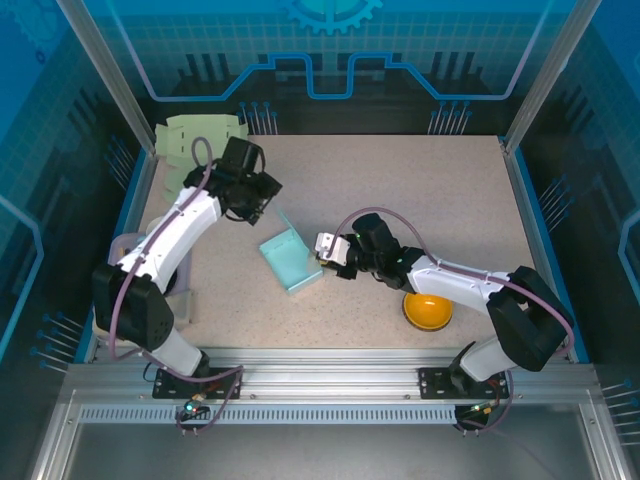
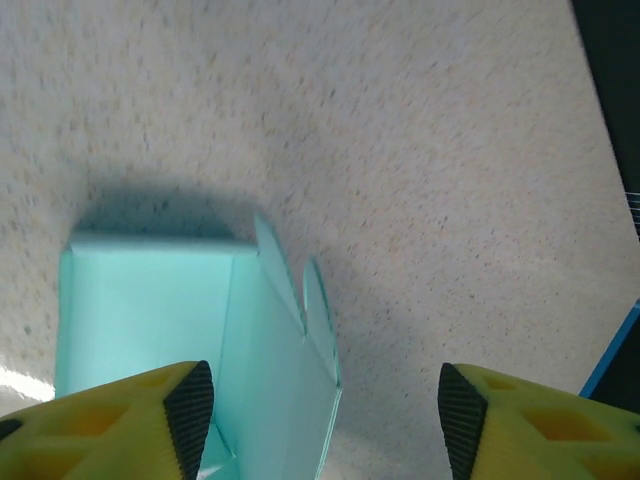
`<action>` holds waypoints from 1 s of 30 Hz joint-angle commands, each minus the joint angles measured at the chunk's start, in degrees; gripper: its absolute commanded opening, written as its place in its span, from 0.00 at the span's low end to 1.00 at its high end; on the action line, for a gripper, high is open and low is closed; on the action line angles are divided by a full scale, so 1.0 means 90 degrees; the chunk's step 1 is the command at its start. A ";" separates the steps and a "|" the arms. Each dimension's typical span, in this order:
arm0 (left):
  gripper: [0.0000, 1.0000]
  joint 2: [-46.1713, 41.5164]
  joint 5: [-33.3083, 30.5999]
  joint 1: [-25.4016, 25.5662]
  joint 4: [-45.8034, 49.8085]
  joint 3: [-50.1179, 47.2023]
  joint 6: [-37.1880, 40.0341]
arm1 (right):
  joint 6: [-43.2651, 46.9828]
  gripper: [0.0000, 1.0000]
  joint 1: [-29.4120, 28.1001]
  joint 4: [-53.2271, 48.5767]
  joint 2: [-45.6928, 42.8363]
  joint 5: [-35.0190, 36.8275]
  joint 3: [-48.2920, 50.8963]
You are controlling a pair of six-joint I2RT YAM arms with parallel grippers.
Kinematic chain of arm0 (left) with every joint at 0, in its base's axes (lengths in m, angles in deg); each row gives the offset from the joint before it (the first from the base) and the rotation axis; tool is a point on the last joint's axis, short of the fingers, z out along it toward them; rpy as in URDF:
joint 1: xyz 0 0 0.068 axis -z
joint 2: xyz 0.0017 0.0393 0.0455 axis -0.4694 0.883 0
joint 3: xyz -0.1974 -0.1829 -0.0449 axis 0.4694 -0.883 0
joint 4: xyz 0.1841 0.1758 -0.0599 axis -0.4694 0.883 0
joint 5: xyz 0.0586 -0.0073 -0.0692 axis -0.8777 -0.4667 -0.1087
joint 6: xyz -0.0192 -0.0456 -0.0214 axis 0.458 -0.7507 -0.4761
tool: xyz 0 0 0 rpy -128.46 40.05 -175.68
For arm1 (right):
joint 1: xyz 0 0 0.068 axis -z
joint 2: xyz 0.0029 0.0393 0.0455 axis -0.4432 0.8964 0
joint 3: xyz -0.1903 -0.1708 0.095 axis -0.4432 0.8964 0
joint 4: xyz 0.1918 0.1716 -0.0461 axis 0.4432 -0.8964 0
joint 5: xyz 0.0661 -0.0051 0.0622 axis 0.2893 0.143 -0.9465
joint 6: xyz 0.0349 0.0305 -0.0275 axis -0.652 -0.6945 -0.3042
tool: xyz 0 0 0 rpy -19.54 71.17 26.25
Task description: Fold the paper box
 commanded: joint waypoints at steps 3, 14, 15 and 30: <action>0.67 0.0388 0.0069 -0.0478 0.0451 0.0459 0.1257 | -0.0091 0.31 0.0014 -0.0047 0.0129 0.0106 -0.0269; 0.70 0.1289 0.0830 -0.0400 0.0131 0.0705 0.1510 | -0.0939 0.56 -0.0273 0.0500 0.0323 -0.0038 -0.0049; 0.69 0.1301 0.0811 -0.0315 0.0093 0.0652 0.1483 | -0.0963 0.56 -0.0291 0.0551 0.0412 -0.0019 -0.0089; 0.01 0.1579 0.0991 0.0328 -0.0323 0.0070 0.1202 | -0.0766 0.46 -0.0322 0.0704 0.1070 0.0224 -0.0727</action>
